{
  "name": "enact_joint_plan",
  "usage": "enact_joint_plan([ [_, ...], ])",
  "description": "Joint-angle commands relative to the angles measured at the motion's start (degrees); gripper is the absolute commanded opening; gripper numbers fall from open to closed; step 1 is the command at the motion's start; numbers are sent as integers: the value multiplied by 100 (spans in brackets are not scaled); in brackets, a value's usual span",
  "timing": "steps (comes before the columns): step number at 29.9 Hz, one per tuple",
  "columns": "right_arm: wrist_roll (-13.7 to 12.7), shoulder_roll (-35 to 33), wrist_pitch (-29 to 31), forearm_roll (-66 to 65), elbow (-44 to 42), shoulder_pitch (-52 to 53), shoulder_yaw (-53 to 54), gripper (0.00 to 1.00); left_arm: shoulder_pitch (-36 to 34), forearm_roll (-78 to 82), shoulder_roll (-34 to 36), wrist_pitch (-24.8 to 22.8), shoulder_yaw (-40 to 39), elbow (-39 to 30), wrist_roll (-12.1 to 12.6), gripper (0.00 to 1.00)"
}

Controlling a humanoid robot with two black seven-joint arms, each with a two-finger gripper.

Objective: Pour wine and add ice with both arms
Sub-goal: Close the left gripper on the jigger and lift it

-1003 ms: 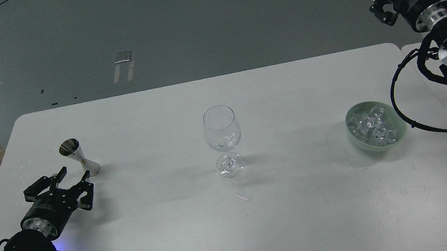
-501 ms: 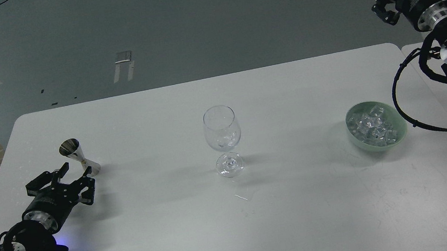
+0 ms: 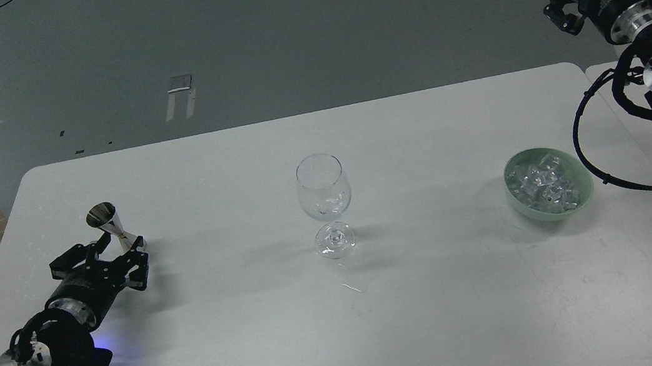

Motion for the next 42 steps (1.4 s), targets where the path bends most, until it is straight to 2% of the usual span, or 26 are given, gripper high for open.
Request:
enact_joint_plan([
  [1,0,-8,0,-2,0,6,0,100,-90,-6,-5,-4,0,78,4,55],
  [12,0,-8,0,-2,0,41,0,100,-284,-6,-5,-22,-8,341,13,53],
  [17,0,-8,-26,-2,0,50,0,100,-407,-6,-23,-83,0,482,65,46],
  [24,0,-8,-44,-2,0,50,0,100,-512,-6,-146,-74,-9,596,127,44],
  [29,0,-8,-44,-2,0,50,0,100,-714,3,-269,-83,0,860,127,44],
  [42,0,18,-44,-2,0,50,0,100,-934,-6,-339,-83,0,1045,127,44],
])
